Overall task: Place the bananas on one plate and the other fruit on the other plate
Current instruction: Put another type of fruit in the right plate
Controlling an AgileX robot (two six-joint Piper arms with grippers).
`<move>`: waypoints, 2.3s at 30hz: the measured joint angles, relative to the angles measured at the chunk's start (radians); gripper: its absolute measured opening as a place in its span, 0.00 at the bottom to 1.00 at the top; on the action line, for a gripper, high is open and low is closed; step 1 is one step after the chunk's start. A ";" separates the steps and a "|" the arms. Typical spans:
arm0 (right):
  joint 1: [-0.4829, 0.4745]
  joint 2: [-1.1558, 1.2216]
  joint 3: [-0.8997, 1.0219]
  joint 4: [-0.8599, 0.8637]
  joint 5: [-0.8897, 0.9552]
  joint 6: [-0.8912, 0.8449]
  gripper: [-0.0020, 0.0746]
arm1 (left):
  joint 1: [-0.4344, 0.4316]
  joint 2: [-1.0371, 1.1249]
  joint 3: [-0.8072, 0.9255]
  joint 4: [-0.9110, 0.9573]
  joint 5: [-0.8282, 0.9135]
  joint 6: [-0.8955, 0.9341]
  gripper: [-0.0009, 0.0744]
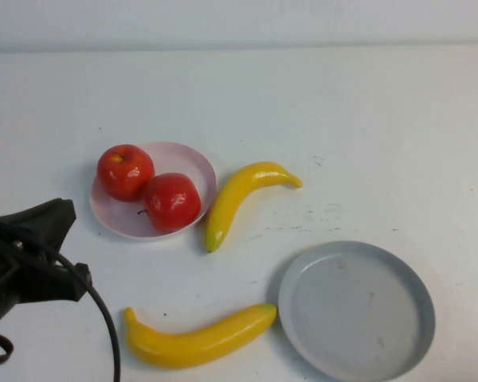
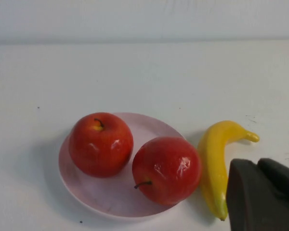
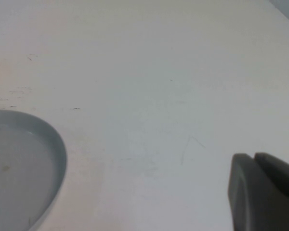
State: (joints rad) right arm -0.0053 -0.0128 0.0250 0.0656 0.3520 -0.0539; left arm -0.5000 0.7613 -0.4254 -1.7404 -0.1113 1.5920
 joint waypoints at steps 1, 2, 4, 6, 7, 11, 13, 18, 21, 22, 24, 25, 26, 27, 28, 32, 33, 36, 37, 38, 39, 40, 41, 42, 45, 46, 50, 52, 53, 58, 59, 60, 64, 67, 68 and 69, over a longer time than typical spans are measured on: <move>0.000 0.000 0.000 0.000 0.000 0.000 0.01 | 0.000 0.000 0.000 0.000 0.006 -0.004 0.01; 0.000 0.000 0.000 0.000 0.000 0.000 0.01 | 0.000 0.000 0.000 0.000 0.011 -0.004 0.01; 0.000 0.000 0.000 0.000 0.000 0.000 0.01 | 0.000 0.000 0.000 0.000 0.025 0.009 0.01; 0.000 0.000 0.000 0.000 0.000 0.000 0.01 | 0.000 0.000 0.000 0.000 0.032 0.018 0.01; 0.000 0.000 0.000 0.000 0.000 0.000 0.01 | 0.000 0.000 0.000 0.000 0.034 0.022 0.01; 0.000 0.000 0.000 0.000 0.000 0.000 0.01 | 0.000 0.000 0.000 0.000 0.034 0.036 0.01; 0.000 0.000 0.000 0.000 0.000 0.000 0.01 | 0.000 -0.009 0.000 0.037 0.034 0.017 0.01; 0.000 0.000 0.000 0.000 0.000 0.000 0.01 | 0.000 -0.091 0.000 0.542 0.061 -0.413 0.01; 0.000 0.000 0.000 0.000 0.000 0.000 0.01 | 0.000 -0.153 0.000 0.874 0.111 -0.684 0.01; 0.000 0.000 0.000 0.000 0.000 0.000 0.01 | 0.002 -0.170 0.000 0.974 0.126 -0.758 0.01; 0.000 0.000 0.000 0.000 0.000 0.000 0.00 | 0.026 -0.215 0.010 1.130 0.147 -0.881 0.01; 0.000 0.000 0.000 0.000 0.000 0.000 0.00 | 0.045 -0.239 0.021 1.175 0.149 -0.923 0.01; 0.000 0.000 0.000 0.000 0.000 0.000 0.01 | 0.074 -0.265 0.038 1.221 0.153 -0.969 0.01; 0.000 0.000 0.000 0.000 0.000 0.000 0.01 | 0.105 -0.293 0.061 1.262 0.156 -1.013 0.01; 0.000 0.000 0.000 0.000 0.000 0.000 0.00 | 0.131 -0.318 0.081 1.299 0.158 -1.050 0.01; 0.000 0.000 0.000 0.000 0.000 0.000 0.00 | 0.222 -0.447 0.187 1.554 0.174 -1.330 0.01; 0.000 0.000 0.000 0.000 0.000 0.000 0.00 | 0.232 -0.475 0.208 1.619 0.174 -1.391 0.01; 0.000 0.000 0.000 0.000 0.000 0.000 0.00 | 0.263 -0.575 0.286 1.701 0.184 -1.510 0.01; 0.000 0.000 0.000 0.000 0.000 0.000 0.00 | 0.272 -0.606 0.305 1.706 0.188 -1.523 0.01; 0.000 0.000 0.000 0.000 0.000 0.000 0.00 | 0.286 -0.635 0.329 1.706 0.192 -1.534 0.01; 0.000 0.000 0.000 0.000 0.000 0.000 0.00 | 0.303 -0.663 0.351 1.706 0.197 -1.541 0.01; 0.000 0.000 0.000 0.000 0.000 0.000 0.00 | 0.321 -0.683 0.371 1.706 0.199 -1.546 0.01; 0.000 0.000 0.000 0.000 0.000 0.000 0.00 | 0.340 -0.708 0.390 1.706 0.201 -1.552 0.01; 0.000 0.000 0.000 0.000 0.000 0.000 0.00 | 0.358 -0.732 0.409 1.702 0.201 -1.557 0.01; 0.000 0.000 0.000 0.000 0.000 0.000 0.00 | 0.400 -0.767 0.444 1.690 0.212 -1.568 0.01; 0.000 0.000 0.000 0.000 0.000 0.000 0.00 | 0.406 -0.769 0.448 1.690 0.225 -1.570 0.01; 0.000 -0.002 0.000 0.000 -0.002 0.000 0.00 | 0.416 -0.771 0.448 1.702 0.326 -1.570 0.01; 0.000 -0.002 0.000 0.000 -0.002 0.000 0.00 | 0.418 -0.771 0.448 1.712 0.398 -1.570 0.01; 0.000 -0.002 0.000 0.000 -0.002 0.000 0.00 | 0.417 -0.772 0.448 1.715 0.434 -1.572 0.01; 0.000 -0.002 0.000 0.000 -0.002 0.000 0.00 | 0.417 -0.772 0.450 1.723 0.486 -1.572 0.01; 0.000 -0.002 0.000 0.000 -0.002 0.000 0.00 | 0.417 -0.772 0.450 1.723 0.486 -1.572 0.01; 0.000 -0.002 0.000 0.000 -0.002 0.000 0.00 | 0.417 -0.772 0.450 1.725 0.486 -1.572 0.01; 0.000 -0.002 0.000 0.000 -0.002 0.000 0.00 | 0.417 -0.772 0.450 1.725 0.486 -1.572 0.01; 0.000 -0.002 0.000 0.000 -0.002 0.000 0.00 | 0.417 -0.772 0.450 1.727 0.486 -1.572 0.01; 0.000 -0.002 0.000 0.000 -0.002 0.000 0.00 | 0.417 -0.772 0.450 1.727 0.486 -1.572 0.01; 0.000 -0.002 0.000 0.000 -0.002 0.000 0.00 | 0.417 -0.772 0.450 1.727 0.486 -1.572 0.01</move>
State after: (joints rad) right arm -0.0053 -0.0146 0.0250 0.0656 0.3502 -0.0539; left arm -0.0827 -0.0105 0.0249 -0.0135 0.3749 0.0199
